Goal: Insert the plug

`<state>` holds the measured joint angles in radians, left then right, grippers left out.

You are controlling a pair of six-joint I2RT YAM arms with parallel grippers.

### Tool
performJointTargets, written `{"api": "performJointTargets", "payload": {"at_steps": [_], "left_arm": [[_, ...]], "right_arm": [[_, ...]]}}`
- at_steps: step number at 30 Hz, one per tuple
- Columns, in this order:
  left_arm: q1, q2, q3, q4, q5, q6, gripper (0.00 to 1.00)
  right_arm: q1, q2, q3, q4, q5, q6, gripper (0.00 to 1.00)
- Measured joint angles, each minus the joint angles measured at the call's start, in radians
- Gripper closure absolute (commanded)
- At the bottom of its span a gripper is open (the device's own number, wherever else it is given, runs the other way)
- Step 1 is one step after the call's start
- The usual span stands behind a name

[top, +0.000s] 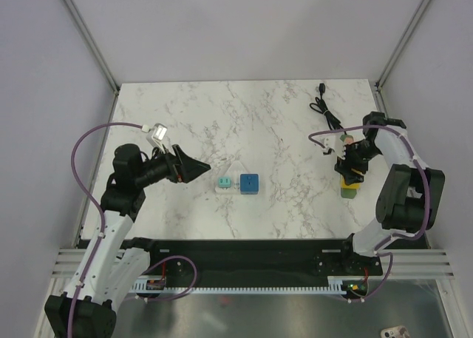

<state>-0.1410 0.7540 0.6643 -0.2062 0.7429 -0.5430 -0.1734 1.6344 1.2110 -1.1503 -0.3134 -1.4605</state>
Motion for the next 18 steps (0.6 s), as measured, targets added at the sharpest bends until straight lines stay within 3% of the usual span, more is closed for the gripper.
{"api": "performJointTargets", "payload": {"at_steps": [10, 18], "left_arm": [[0.000, 0.005, 0.000, 0.000, -0.001, 0.000, 0.00], [0.000, 0.005, 0.000, -0.001, -0.008, 0.001, 0.00]], "right_arm": [[-0.135, -0.056, -0.088, 0.092, -0.211, -0.036, 1.00], [-0.172, -0.064, -0.122, 0.135, -0.284, -0.029, 1.00]]}}
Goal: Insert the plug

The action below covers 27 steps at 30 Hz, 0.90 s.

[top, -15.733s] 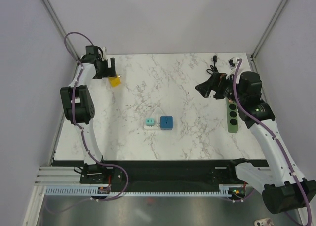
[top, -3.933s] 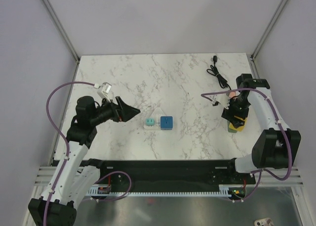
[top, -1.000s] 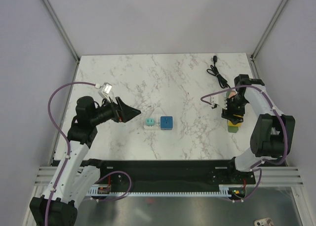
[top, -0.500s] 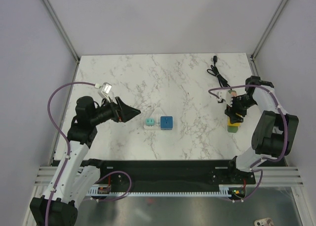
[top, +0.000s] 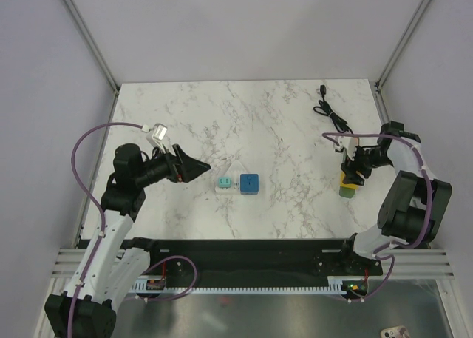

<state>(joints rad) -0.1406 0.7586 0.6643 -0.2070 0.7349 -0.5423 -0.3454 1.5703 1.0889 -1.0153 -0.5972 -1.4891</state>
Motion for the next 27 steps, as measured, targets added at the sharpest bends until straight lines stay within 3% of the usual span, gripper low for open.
{"api": "performJointTargets", "payload": {"at_steps": [8, 10, 11, 12, 18, 19, 20, 27], "left_arm": [[0.000, 0.001, 0.000, 0.000, 0.000, 0.000, 0.00], [0.000, 0.001, 0.000, 0.000, 0.000, 0.000, 0.00], [0.000, 0.001, 0.000, 0.000, 0.000, 0.000, 0.00], [0.000, 0.001, 0.000, 0.000, 0.000, 0.000, 0.00], [0.000, 0.000, 0.000, 0.000, 0.000, 0.000, 0.00], [0.000, 0.000, 0.000, 0.000, 0.000, 0.000, 0.00], [0.000, 0.000, 0.000, 0.000, 0.000, 0.000, 0.00], [0.000, -0.002, 0.000, -0.001, 0.000, 0.000, 0.00]], "right_arm": [[-0.019, -0.051, -0.087, 0.104, -0.055, 0.046, 1.00], [-0.019, -0.058, -0.092, 0.122, -0.061, 0.076, 0.95], [-0.019, -0.060, -0.092, 0.127, -0.062, 0.090, 0.80], [-0.019, -0.061, -0.090, 0.129, -0.063, 0.100, 0.73], [-0.016, -0.047, -0.061, 0.126, -0.061, 0.164, 0.65], [-0.013, -0.044, -0.057, 0.128, -0.058, 0.174, 0.47], [-0.006, -0.040, -0.053, 0.131, -0.053, 0.184, 0.02], [0.056, -0.029, -0.049, 0.187, 0.061, 0.227, 0.02]]}}
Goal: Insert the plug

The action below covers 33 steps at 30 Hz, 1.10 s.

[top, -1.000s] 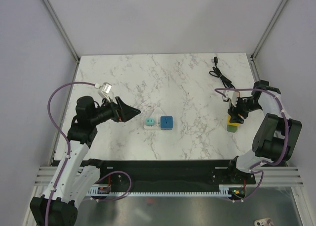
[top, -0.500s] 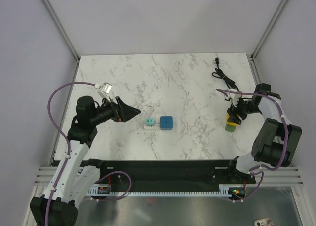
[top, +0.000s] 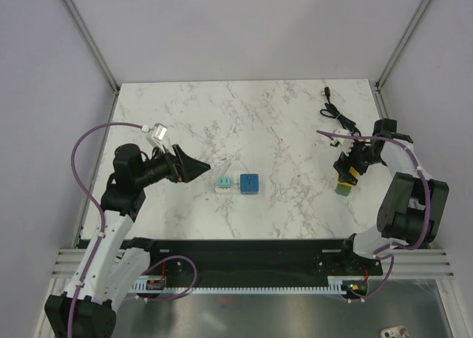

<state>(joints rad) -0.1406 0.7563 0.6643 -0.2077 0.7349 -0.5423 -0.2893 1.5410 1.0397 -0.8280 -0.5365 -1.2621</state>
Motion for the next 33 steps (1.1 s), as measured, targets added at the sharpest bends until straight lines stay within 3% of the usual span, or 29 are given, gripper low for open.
{"api": "performJointTargets", "payload": {"at_steps": [33], "left_arm": [[0.007, -0.006, 0.000, 0.001, 0.002, 0.000, 0.00]], "right_arm": [[0.079, -0.076, 0.024, 0.006, 0.126, 0.036, 0.02]]}}
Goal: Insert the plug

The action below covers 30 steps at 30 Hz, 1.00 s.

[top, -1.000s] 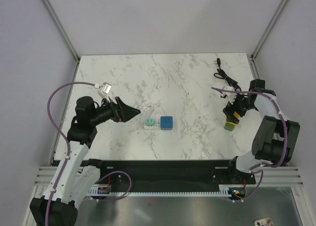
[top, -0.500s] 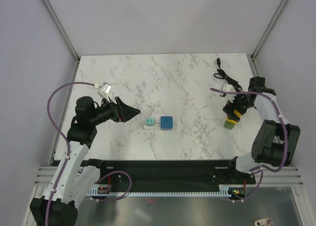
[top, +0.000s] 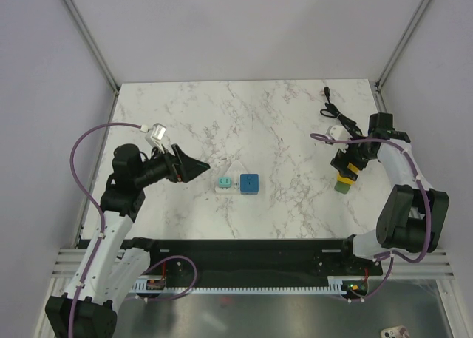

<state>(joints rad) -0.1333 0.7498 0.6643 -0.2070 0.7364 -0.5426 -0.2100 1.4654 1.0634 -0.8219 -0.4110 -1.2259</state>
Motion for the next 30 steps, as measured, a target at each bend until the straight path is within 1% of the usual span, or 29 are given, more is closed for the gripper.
{"api": "performJointTargets", "payload": {"at_steps": [8, 13, 16, 22, 24, 27, 28, 30], "left_arm": [[0.004, 0.003, 0.000, 0.001, 0.004, -0.002, 0.00], [0.005, 0.003, 0.000, 0.002, 0.005, -0.010, 0.00], [0.007, 0.002, 0.000, 0.002, 0.004, -0.011, 0.00], [0.008, 0.002, 0.000, 0.002, -0.001, -0.011, 0.00], [0.008, 0.002, 0.000, 0.000, -0.002, -0.010, 0.00], [0.008, 0.000, 0.000, -0.003, -0.007, -0.010, 0.00], [0.008, -0.003, 0.000, -0.006, -0.014, -0.010, 0.00], [0.008, -0.012, 0.000, -0.010, -0.028, -0.010, 0.00]], "right_arm": [[0.016, -0.006, 0.051, -0.033, -0.002, 0.024, 0.02], [0.071, -0.006, 0.084, -0.039, -0.003, 0.045, 0.02], [0.097, -0.006, 0.123, -0.033, -0.027, 0.066, 0.02], [0.097, -0.010, 0.173, 0.012, -0.065, 0.135, 0.02], [0.099, -0.013, 0.188, 0.058, -0.075, 0.185, 0.02], [0.129, -0.053, 0.181, 0.208, -0.050, 0.319, 0.02], [0.149, -0.080, 0.162, 0.295, -0.020, 0.408, 0.02], [0.205, -0.143, 0.108, 0.505, 0.106, 0.681, 0.02]]}}
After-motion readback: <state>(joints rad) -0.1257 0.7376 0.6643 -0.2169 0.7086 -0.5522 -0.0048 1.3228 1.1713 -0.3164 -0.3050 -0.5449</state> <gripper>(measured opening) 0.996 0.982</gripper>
